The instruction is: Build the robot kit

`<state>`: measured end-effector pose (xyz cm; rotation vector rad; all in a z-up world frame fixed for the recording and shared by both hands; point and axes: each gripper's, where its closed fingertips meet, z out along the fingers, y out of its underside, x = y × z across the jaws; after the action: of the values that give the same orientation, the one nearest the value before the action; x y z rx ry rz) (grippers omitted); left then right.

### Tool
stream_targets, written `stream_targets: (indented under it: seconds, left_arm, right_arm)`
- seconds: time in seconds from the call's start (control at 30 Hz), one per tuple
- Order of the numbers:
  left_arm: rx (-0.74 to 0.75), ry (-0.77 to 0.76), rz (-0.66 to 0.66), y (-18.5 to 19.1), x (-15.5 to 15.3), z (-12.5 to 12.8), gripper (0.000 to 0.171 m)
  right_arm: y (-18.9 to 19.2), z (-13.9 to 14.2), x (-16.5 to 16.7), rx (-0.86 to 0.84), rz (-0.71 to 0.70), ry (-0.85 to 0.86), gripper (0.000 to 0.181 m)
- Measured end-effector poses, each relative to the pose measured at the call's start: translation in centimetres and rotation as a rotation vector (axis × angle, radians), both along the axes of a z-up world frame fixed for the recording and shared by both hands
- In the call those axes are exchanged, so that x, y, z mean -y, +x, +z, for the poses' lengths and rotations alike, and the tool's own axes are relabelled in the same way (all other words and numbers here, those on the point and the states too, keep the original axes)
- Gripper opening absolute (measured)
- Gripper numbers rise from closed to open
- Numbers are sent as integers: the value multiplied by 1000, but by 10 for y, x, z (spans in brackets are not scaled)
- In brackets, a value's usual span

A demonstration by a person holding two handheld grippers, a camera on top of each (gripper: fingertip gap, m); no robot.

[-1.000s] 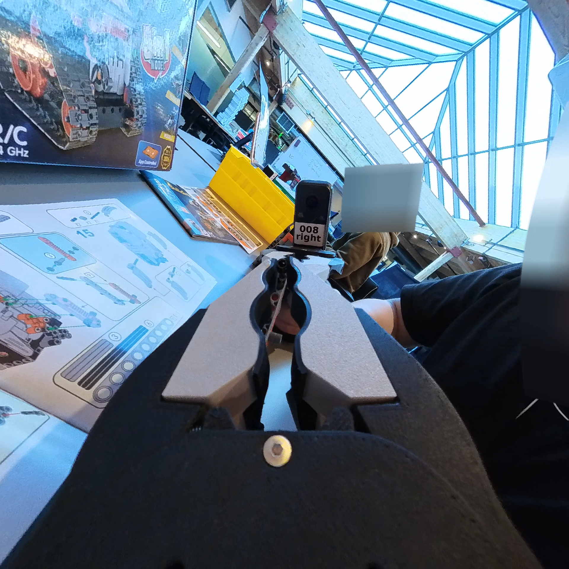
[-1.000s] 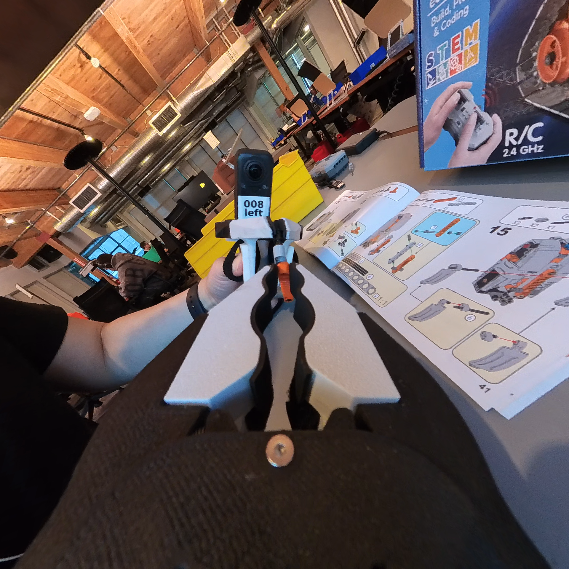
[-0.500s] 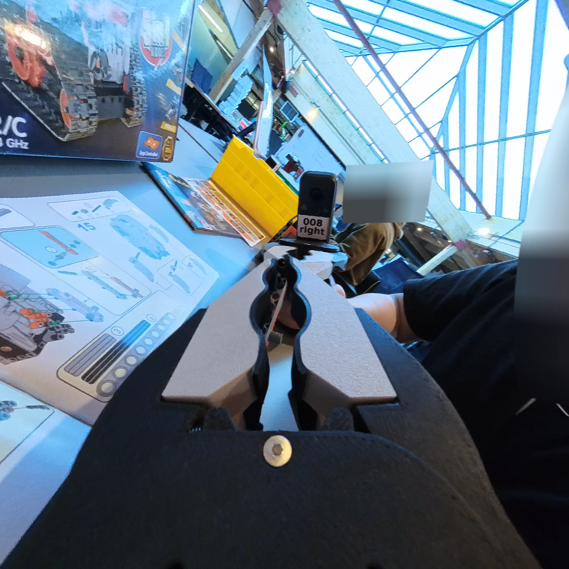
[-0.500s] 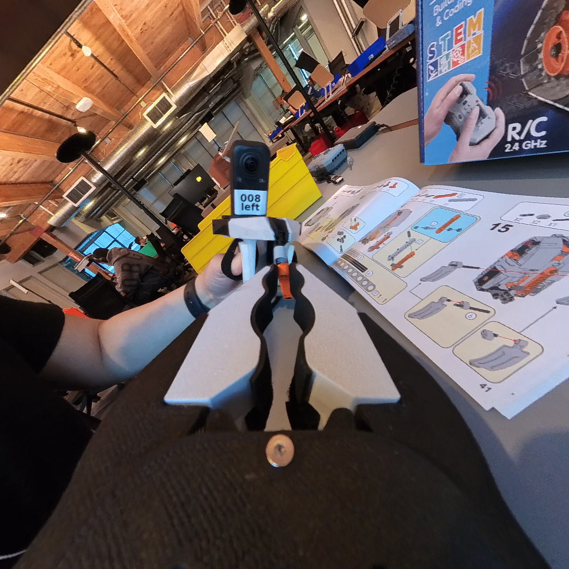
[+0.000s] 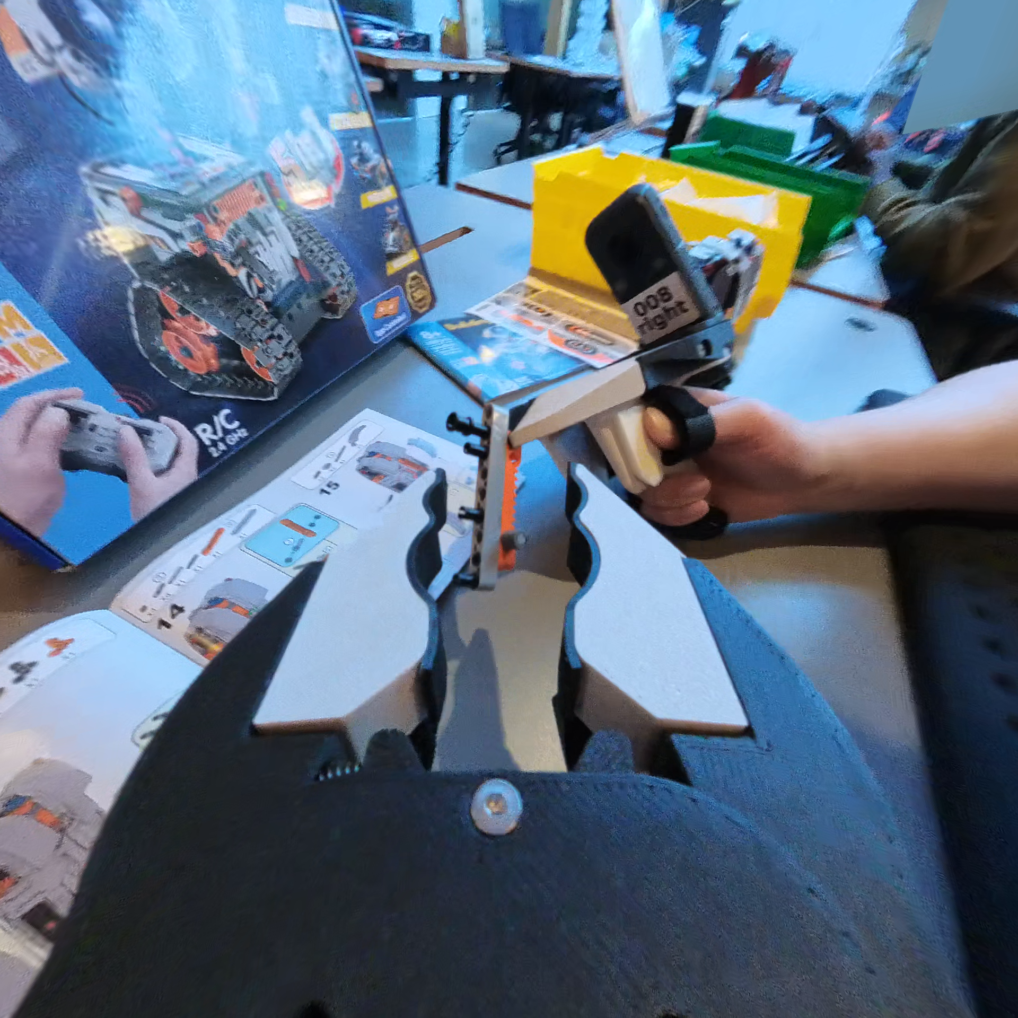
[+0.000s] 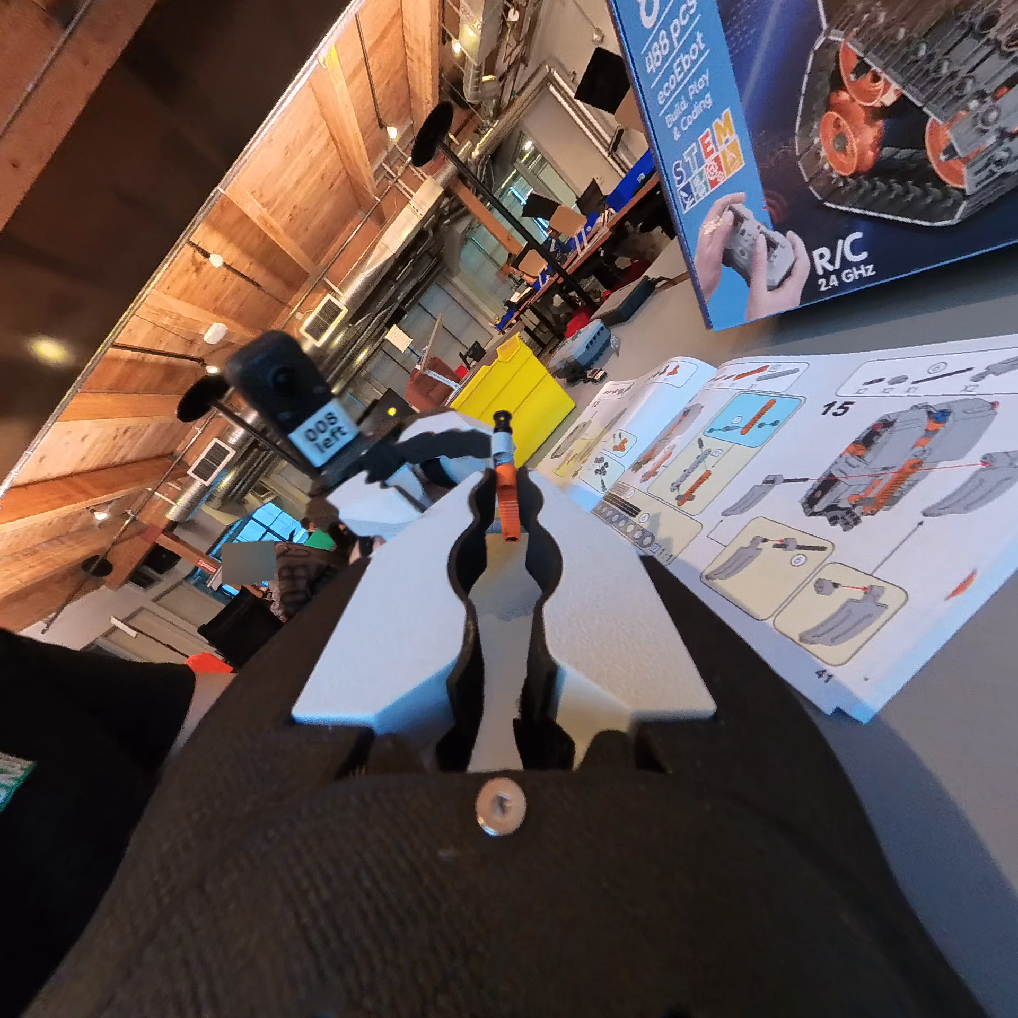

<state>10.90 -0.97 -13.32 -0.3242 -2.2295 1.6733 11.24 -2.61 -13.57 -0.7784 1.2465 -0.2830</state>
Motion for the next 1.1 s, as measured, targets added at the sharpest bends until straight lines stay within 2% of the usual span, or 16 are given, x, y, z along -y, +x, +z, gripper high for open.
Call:
stream_targets:
  seconds: [0.1,0.17,0.23,0.27,0.33,0.4,0.47,0.5,0.6,0.67,0.8,0.9,0.97,1.1]
  left_arm:
    - [197,62,113,9,9,-19,39]
    - [312,116,127,11,10,-33,38]
    - [359,121,149,9,14,-36,34]
    - [389,113,168,11,16,-36,25]
    - [450,99,185,14,16,-36,23]
    - [384,94,145,10,13,-33,23]
    - [210,49,22,-5,6,-17,23]
    - [129,15,-68,-16,-1,-6,23]
    - [-4,-1,-312,-42,-26,11,23]
    - [-20,-43,-394,-53,-35,17,23]
    - [-111,-102,-500,-75,-44,35,23]
    - [-94,-105,-531,-84,-46,33,23]
    - [-88,-108,-543,-88,-46,32,23]
    - [-78,-140,-536,-88,-46,37,23]
  right_arm:
    - [3,-2,-2,-11,-7,-22,7]
    - [4,-2,-1,-17,-21,-20,7]
    - [5,-3,-1,-23,-24,-8,8]
    - [6,-3,-2,-25,-27,-1,8]
    - [7,-2,-4,-28,-32,3,8]
    - [5,5,-8,-10,-13,-66,8]
    - [-2,32,-17,100,19,-193,40]
    - [-6,39,-20,118,23,-312,53]
    - [-22,52,-34,176,52,-680,70]
    - [-41,64,-54,250,164,-717,67]
    - [-55,76,-69,329,260,-643,57]
    - [-54,75,-73,334,265,-638,55]
    - [-57,77,-76,359,272,-637,39]
    - [-57,73,-77,343,283,-677,43]
